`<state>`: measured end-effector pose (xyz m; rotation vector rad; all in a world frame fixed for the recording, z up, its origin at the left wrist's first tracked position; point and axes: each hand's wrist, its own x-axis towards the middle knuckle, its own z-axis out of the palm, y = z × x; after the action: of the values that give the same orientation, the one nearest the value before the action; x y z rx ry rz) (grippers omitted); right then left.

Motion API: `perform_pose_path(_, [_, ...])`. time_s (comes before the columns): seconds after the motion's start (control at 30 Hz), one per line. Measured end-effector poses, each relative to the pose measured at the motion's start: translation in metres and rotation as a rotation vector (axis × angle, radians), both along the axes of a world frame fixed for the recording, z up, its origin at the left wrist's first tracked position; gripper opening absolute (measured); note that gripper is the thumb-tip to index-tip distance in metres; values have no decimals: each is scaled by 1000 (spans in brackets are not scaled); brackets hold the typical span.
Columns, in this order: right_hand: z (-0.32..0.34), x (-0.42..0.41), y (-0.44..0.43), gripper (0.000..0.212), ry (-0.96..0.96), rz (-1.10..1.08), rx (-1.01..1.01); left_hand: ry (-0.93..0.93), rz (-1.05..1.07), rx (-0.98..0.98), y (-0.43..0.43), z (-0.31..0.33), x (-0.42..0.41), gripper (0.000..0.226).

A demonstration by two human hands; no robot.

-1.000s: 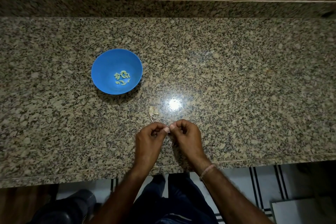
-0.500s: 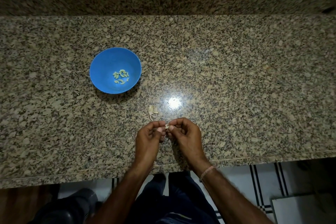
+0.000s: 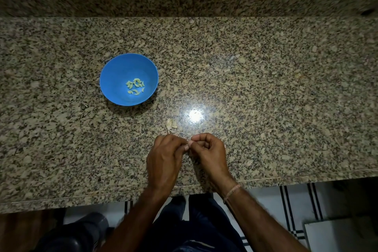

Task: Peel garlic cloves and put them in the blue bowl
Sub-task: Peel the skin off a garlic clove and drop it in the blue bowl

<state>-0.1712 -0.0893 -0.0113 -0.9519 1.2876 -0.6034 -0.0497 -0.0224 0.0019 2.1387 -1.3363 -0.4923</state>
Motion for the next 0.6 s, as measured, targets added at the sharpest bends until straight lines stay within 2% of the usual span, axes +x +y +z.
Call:
perform_pose_path(0.07, [4,-2,-1,6,-40,26,-15,24,61,21,0,-1,2,7])
perform_pose_path(0.13, [8,-3,-1,11,-26,110,-125,81,146,66,-1,-2,2,10])
perform_pose_path(0.23, [6,0,1,15,95,246,-297,161,184,108,-1,-8,2,17])
perform_pose_path(0.33, [-1,2,1,23,222,215,-393,128,249,72,4,-10,10,14])
perform_pose_path(0.4, [-4,-2,-2,27,240,198,-416,53,305,79,9,-17,25,8])
perform_pose_path(0.47, [-4,-8,-6,31,258,195,-419,14,344,98,16,-26,40,13])
perform_pose_path(0.6, [-1,-20,-10,29,266,187,-409,52,302,10,31,-22,35,24])
